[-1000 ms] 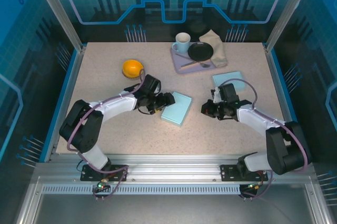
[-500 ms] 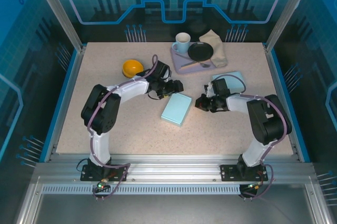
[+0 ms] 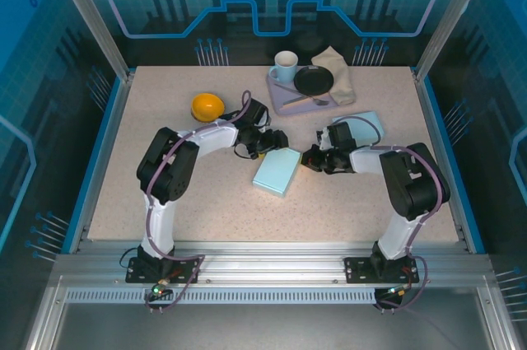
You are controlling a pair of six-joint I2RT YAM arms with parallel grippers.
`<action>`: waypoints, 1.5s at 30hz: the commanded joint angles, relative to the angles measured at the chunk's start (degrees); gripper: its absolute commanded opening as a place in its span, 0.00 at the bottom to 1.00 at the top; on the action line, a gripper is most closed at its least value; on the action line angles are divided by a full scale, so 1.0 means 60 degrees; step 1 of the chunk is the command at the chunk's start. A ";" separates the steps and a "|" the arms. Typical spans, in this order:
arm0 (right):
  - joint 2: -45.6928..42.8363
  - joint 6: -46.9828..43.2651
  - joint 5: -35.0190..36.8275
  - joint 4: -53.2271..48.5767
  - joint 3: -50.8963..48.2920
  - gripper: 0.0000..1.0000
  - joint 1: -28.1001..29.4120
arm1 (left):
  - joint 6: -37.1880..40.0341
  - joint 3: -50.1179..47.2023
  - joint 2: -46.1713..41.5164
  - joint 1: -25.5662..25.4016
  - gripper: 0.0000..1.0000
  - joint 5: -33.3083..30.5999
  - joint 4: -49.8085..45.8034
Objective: Fold the paper box
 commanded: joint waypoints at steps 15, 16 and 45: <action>0.0412 0.1967 -0.1004 0.3016 0.0356 0.00 0.1617 | -0.1092 0.0846 0.0912 -0.1242 0.74 0.1774 0.1244; 0.0351 0.1910 -0.0940 0.2880 0.0323 0.00 0.1596 | -0.1043 0.0884 0.0911 -0.1214 0.74 0.1709 0.1124; -0.2781 -0.3886 0.2478 -0.4641 0.1461 0.40 0.0847 | -0.1376 -0.1869 -0.4525 0.0675 0.77 -0.2315 -0.2434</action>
